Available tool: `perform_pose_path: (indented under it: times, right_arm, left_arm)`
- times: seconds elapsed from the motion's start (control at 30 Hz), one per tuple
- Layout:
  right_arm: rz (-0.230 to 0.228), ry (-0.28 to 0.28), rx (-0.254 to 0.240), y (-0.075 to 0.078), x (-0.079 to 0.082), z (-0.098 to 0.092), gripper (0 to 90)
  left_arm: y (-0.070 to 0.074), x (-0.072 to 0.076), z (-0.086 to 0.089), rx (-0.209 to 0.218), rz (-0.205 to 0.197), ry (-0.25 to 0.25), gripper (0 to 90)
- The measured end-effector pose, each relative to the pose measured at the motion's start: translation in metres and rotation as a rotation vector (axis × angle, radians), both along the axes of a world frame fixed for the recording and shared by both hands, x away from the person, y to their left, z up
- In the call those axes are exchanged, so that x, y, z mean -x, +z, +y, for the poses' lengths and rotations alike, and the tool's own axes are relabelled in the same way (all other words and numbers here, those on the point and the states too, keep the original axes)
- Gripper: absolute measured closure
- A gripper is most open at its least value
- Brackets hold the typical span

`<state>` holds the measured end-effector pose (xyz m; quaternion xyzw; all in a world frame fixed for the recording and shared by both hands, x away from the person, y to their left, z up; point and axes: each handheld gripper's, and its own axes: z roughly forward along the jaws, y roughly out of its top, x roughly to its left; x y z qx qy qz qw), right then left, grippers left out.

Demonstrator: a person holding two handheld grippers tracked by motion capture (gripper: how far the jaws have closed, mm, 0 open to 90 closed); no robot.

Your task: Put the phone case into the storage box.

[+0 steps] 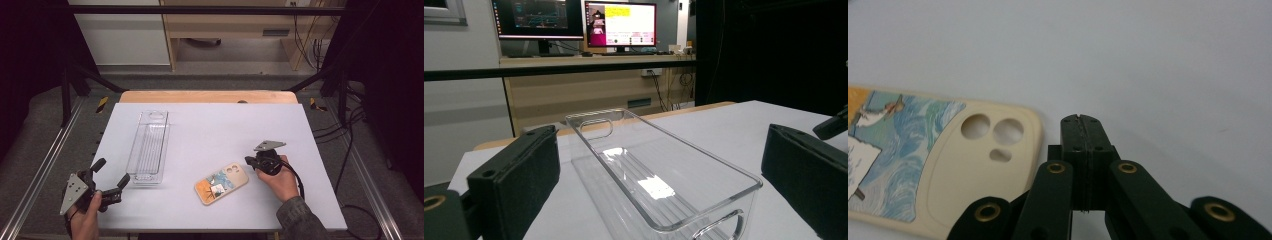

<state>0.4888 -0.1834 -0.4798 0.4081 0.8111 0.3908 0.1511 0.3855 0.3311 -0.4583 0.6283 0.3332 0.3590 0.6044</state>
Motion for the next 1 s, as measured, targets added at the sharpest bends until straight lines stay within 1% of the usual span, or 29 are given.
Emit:
perform_pose_path:
  times: [0.03, 0.07, 0.1, 0.13, 0.17, 0.2, 0.23, 0.27, 0.3, 0.33, 0.37, 0.4, 0.43, 0.47, 0.5, 0.53, 0.7, 0.8, 0.83, 0.87, 0.93, 0.97, 1.0]
  right_arm:
    - [-0.019, -0.016, -0.012, 0.003, 0.001, -0.002, 90.0]
    - [-0.019, -0.016, -0.012, 0.003, 0.001, -0.002, 90.0]
    - [-0.034, -0.035, -0.022, 0.005, 0.002, -0.004, 90.0]
    - [-0.065, -0.061, -0.048, 0.008, 0.004, -0.007, 90.0]
    - [-0.081, -0.068, -0.056, 0.010, 0.005, -0.009, 90.0]
    - [-0.081, -0.068, -0.056, 0.010, 0.005, -0.009, 90.0]
    - [-0.114, -0.090, -0.081, 0.013, 0.009, -0.013, 86.3]
    - [-0.134, -0.098, -0.085, 0.014, 0.011, -0.015, 84.1]
    - [-0.134, -0.098, -0.085, 0.014, 0.011, -0.015, 84.1]
    - [-0.167, -0.119, -0.101, 0.015, 0.016, -0.019, 76.6]
    - [-0.167, -0.119, -0.101, 0.015, 0.016, -0.019, 76.6]
    - [-0.197, -0.141, -0.121, 0.016, 0.021, -0.022, 65.8]
    - [-0.197, -0.141, -0.121, 0.016, 0.021, -0.022, 65.8]
    - [-0.218, -0.166, -0.133, 0.017, 0.025, -0.024, 50.8]
    - [-0.218, -0.166, -0.133, 0.017, 0.025, -0.024, 50.8]
    - [-0.225, -0.198, -0.151, 0.017, 0.029, -0.027, 38.2]
    - [-0.270, -0.249, -0.185, 0.019, 0.041, -0.033, 17.4]
    - [-0.299, -0.265, -0.188, 0.019, 0.050, -0.036, 10.2]
    - [-0.317, -0.267, -0.188, 0.019, 0.054, -0.037, 9.0]
    - [-0.337, -0.268, -0.191, 0.018, 0.058, -0.038, 8.2]
    - [-0.359, -0.273, -0.203, 0.017, 0.065, -0.041, 7.1]
    - [-0.359, -0.273, -0.203, 0.017, 0.065, -0.041, 7.1]
    - [-0.391, -0.273, -0.213, 0.012, 0.072, -0.044, 6.5]
  left_arm:
    - [0.000, 0.000, 0.000, 0.000, 0.000, 0.000, 1.9]
    - [0.000, 0.000, 0.000, -0.001, 0.000, 0.000, 1.9]
    - [0.000, 0.000, 0.000, -0.001, 0.000, -0.001, 1.9]
    - [0.000, 0.000, 0.000, -0.001, 0.000, 0.000, 2.0]
    - [0.000, 0.000, 0.000, -0.001, 0.000, 0.000, 1.9]
    - [0.000, 0.000, 0.000, -0.001, 0.000, 0.000, 1.9]
    - [0.000, 0.000, 0.000, -0.002, 0.000, -0.001, 1.9]
    - [0.000, 0.000, 0.000, -0.001, 0.000, 0.000, 1.9]
    - [0.000, 0.000, 0.000, -0.001, 0.000, 0.000, 2.0]
    - [0.000, 0.000, 0.000, -0.001, 0.001, -0.001, 1.9]
    - [0.000, 0.000, 0.000, -0.001, 0.001, -0.001, 1.9]
    - [0.000, 0.000, -0.001, -0.002, 0.001, -0.001, 1.9]
    - [0.000, 0.000, -0.001, -0.002, 0.001, -0.001, 1.9]
    - [0.000, 0.000, -0.001, -0.001, 0.001, -0.002, 1.8]
    - [0.000, 0.000, -0.001, -0.001, 0.001, -0.002, 1.8]
    - [0.000, 0.000, -0.001, 0.000, 0.002, -0.001, 1.7]
    - [0.000, 0.000, -0.001, 0.003, 0.004, 0.003, 1.3]
    - [0.001, 0.001, -0.001, 0.002, 0.006, 0.006, 1.3]
    - [0.001, 0.001, -0.001, 0.001, 0.007, 0.005, 1.2]
    - [0.001, 0.001, -0.001, -0.001, 0.007, 0.004, 1.2]
    - [0.001, 0.001, -0.002, -0.005, 0.009, 0.004, 1.0]
    - [0.002, 0.001, -0.003, -0.009, 0.013, 0.005, 1.0]
    - [0.002, 0.002, -0.004, -0.014, 0.017, 0.004, 1.0]
